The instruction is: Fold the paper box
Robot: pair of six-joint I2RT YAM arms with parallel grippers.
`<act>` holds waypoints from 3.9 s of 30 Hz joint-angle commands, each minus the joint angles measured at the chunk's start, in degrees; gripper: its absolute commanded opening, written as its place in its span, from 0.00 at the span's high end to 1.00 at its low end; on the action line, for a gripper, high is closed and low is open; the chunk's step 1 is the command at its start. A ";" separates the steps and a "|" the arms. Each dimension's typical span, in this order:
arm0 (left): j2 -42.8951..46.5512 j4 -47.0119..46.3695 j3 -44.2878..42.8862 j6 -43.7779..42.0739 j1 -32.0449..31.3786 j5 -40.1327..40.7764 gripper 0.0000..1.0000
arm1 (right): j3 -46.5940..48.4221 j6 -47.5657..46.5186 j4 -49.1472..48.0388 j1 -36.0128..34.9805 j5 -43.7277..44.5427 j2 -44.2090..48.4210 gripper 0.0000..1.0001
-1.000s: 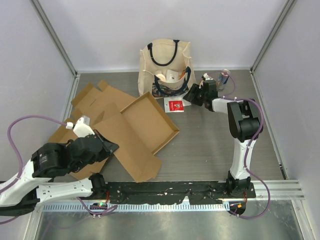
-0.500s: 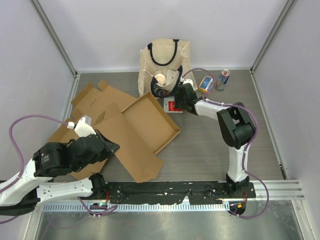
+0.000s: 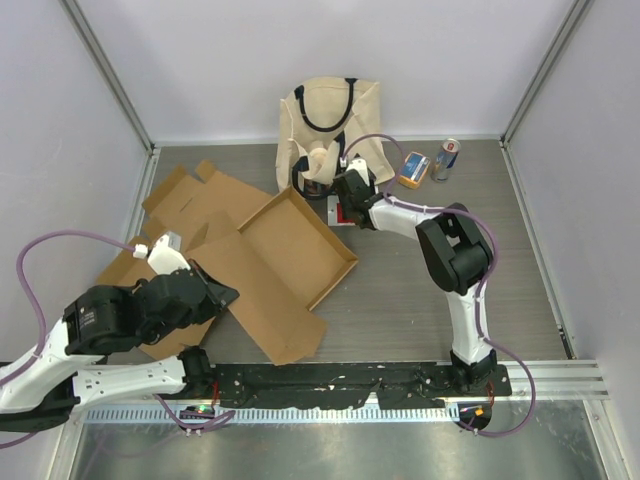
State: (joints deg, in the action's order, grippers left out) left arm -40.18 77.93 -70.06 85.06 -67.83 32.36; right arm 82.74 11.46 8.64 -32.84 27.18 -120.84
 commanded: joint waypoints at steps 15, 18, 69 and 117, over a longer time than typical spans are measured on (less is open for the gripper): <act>1.25 12.95 -0.60 -2.70 0.07 0.60 1.00 | -31.30 7.16 -0.99 4.96 -5.72 23.70 0.43; 1.34 12.33 -0.86 -3.14 0.07 0.60 1.00 | -34.92 9.01 -0.13 7.34 -8.81 29.07 0.43; -0.95 5.12 0.81 -7.98 0.07 -1.86 1.00 | -37.29 14.02 -5.92 13.39 -16.62 36.54 0.99; 0.02 3.46 1.60 -8.50 0.07 -3.27 1.00 | -23.32 -2.07 5.60 8.32 -10.49 16.32 0.99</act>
State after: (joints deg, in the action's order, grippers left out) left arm -40.47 77.87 -68.05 77.47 -67.83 29.34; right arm 63.70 6.20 9.08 -25.65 7.35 -106.72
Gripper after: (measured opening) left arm 0.025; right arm 0.026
